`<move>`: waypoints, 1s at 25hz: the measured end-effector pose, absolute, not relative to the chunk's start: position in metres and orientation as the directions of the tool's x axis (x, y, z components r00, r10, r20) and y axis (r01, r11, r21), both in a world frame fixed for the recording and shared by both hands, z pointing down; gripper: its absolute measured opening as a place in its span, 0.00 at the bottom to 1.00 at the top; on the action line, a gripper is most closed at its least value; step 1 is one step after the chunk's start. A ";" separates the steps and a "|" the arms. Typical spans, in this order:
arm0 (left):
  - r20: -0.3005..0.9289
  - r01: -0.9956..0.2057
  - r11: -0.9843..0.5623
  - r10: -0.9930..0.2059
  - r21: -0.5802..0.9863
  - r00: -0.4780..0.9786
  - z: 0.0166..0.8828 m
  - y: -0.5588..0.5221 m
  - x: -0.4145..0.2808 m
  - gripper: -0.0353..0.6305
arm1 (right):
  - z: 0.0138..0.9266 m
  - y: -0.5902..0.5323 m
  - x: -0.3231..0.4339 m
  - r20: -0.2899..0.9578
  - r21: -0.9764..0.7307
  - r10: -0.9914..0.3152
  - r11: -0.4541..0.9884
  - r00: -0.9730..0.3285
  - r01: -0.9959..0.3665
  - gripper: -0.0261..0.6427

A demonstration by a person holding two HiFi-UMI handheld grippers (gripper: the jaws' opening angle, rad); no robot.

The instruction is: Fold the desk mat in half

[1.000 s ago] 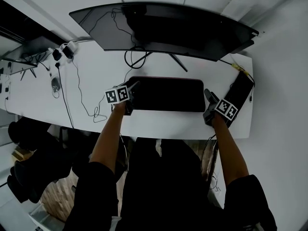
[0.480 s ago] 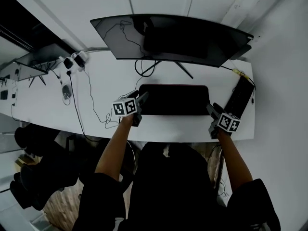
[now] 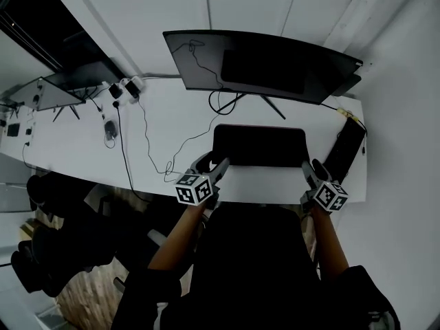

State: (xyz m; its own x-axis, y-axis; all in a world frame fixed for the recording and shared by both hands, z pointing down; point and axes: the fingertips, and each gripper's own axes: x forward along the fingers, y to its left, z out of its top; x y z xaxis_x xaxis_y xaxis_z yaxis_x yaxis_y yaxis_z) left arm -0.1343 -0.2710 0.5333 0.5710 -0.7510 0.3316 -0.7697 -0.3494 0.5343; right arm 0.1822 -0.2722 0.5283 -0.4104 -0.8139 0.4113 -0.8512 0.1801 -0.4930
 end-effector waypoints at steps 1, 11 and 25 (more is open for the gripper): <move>0.325 -0.777 -0.345 -0.763 0.527 0.559 0.522 -0.266 -0.136 0.47 | 0.519 -0.272 0.181 0.402 -0.482 -0.827 0.174 -0.393 -0.859 0.39; 0.228 -0.834 -0.369 -0.844 0.411 0.486 0.438 -0.224 -0.145 0.18 | 0.448 -0.266 0.142 0.312 -0.405 -0.848 0.289 -0.428 -0.868 0.38; 0.179 -0.907 -0.362 -0.899 0.217 0.401 0.416 -0.226 -0.165 0.09 | 0.433 -0.242 0.142 0.301 -0.253 -0.888 0.278 -0.348 -0.927 0.04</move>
State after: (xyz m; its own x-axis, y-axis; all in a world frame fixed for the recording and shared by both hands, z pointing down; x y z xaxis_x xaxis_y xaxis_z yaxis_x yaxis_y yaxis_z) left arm -0.1650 -0.2265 0.4164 0.4010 -0.8985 0.1786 -0.9068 -0.3615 0.2169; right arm 0.1417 -0.2423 0.4329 -0.3480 -0.8879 0.3008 -0.9268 0.2776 -0.2527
